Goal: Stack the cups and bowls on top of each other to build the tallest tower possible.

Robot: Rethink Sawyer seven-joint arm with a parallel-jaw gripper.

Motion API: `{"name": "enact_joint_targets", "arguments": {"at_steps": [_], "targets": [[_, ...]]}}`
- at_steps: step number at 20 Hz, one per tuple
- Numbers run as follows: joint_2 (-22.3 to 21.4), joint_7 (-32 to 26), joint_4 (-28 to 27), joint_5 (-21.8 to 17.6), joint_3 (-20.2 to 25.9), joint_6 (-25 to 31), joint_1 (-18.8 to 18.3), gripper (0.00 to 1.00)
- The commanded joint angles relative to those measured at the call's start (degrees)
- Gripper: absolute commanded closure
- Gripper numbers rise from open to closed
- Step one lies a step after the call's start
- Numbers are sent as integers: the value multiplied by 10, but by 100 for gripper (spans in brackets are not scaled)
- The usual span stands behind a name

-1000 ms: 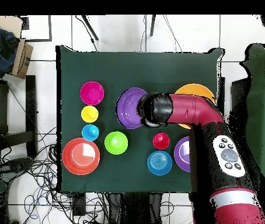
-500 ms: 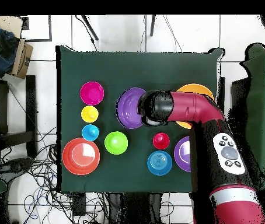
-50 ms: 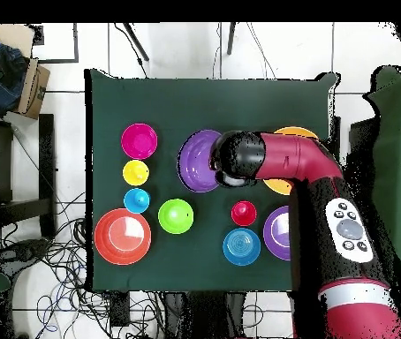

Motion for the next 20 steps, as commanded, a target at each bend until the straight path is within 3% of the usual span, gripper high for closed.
{"name": "enact_joint_targets", "arguments": {"at_steps": [1, 20], "targets": [[24, -53, -53, -13, 32, 67, 16, 100], [25, -48, -56, -12, 27, 67, 18, 100]]}}
